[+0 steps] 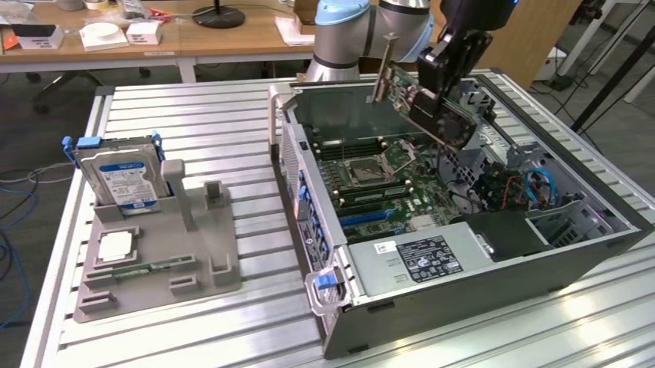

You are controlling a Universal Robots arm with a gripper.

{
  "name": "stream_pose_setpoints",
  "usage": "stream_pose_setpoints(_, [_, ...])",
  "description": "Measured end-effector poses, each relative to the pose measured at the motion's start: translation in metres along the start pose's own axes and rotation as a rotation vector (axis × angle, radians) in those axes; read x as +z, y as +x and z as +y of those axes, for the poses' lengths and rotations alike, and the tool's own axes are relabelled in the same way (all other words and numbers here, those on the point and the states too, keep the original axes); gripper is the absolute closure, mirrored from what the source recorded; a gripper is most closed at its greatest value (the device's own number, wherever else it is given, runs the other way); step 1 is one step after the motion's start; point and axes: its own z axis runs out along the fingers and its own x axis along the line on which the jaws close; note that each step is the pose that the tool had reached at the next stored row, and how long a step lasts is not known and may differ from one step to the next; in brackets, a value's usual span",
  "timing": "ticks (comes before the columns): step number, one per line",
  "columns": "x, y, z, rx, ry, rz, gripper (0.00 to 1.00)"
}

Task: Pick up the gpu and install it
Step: 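Pick up the gpu and move the gpu toward the slot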

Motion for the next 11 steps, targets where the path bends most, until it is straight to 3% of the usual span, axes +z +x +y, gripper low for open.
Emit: stream_pose_setpoints(11, [0.0001,0.0,0.0,-0.19,-0.0048,0.0077,0.74])
